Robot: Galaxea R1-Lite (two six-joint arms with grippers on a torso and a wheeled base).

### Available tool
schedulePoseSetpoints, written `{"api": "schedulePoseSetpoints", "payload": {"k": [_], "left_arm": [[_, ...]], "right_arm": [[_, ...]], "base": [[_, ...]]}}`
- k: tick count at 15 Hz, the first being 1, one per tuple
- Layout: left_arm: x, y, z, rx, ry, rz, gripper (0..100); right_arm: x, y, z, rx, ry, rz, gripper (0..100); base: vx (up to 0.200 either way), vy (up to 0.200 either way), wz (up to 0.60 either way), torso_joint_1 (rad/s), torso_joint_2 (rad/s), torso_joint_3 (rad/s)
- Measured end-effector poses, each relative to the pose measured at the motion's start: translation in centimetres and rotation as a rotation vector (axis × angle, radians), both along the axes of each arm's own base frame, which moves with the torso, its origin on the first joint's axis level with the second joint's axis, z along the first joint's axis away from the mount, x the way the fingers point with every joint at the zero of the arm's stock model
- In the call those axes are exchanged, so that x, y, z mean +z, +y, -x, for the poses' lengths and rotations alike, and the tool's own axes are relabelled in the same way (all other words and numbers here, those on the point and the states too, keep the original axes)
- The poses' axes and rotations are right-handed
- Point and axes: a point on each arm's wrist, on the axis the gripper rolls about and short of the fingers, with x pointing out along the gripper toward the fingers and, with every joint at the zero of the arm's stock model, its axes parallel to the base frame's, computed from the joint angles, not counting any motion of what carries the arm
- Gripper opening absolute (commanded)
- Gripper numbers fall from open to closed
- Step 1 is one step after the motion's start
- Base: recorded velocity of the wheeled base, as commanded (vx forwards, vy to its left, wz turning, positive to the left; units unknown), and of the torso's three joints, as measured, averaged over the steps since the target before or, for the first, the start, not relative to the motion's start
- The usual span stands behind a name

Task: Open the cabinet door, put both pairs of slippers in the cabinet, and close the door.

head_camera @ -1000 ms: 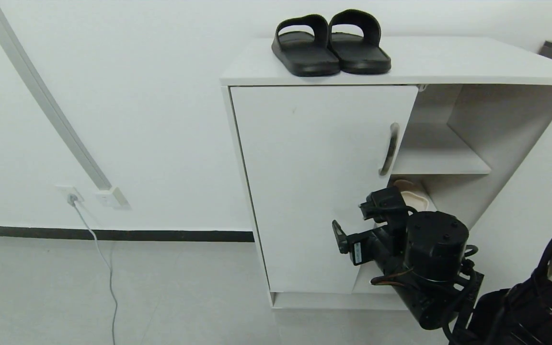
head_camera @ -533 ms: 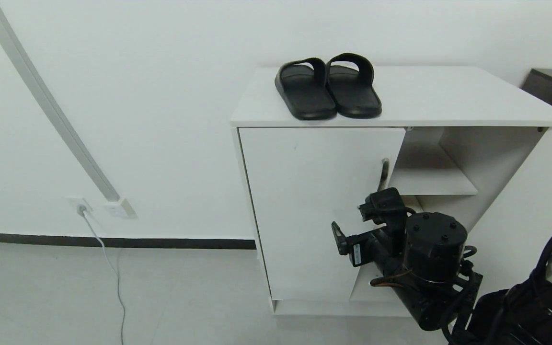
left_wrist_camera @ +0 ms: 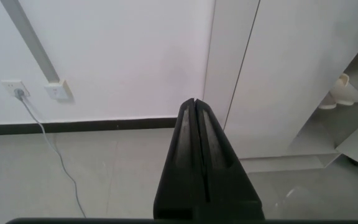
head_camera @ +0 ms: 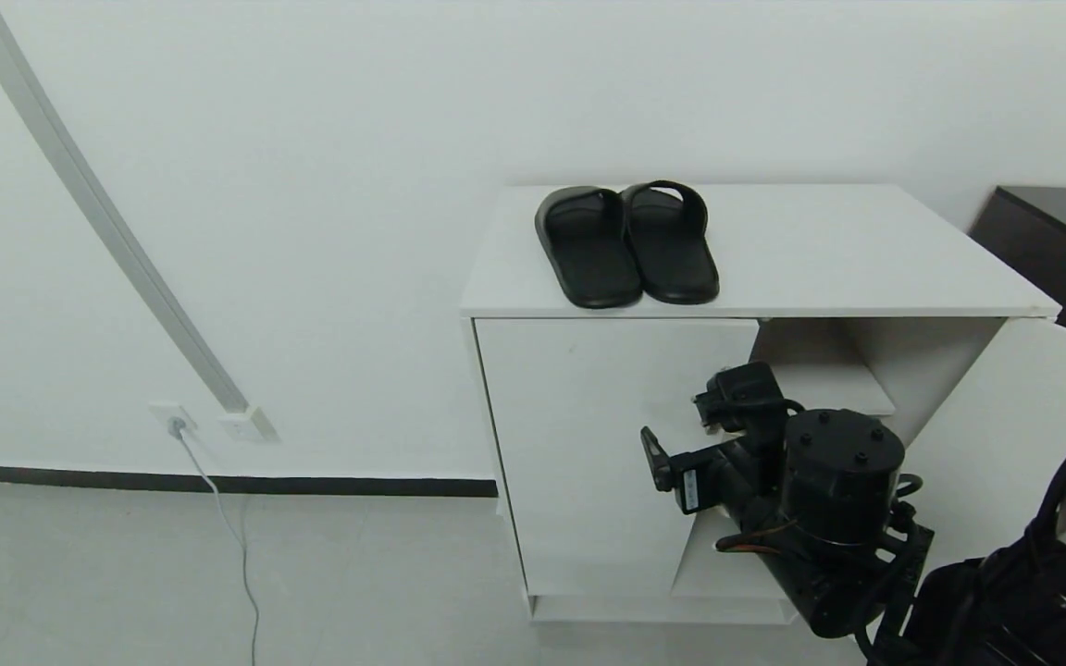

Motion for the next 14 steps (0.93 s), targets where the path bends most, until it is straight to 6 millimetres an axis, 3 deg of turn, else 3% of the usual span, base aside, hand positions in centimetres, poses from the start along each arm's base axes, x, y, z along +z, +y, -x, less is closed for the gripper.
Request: {"api": "schedulePoseSetpoints", "payload": {"k": [14], "left_arm": [[0.0,0.0,0.0,0.0,0.0,0.0,0]], "right_arm": [[0.22,-0.11,0.12,0.001,-0.004,-0.004,100]], "base": [[0.0,0.0,0.0,0.23,-0.52,-0.298]]}}
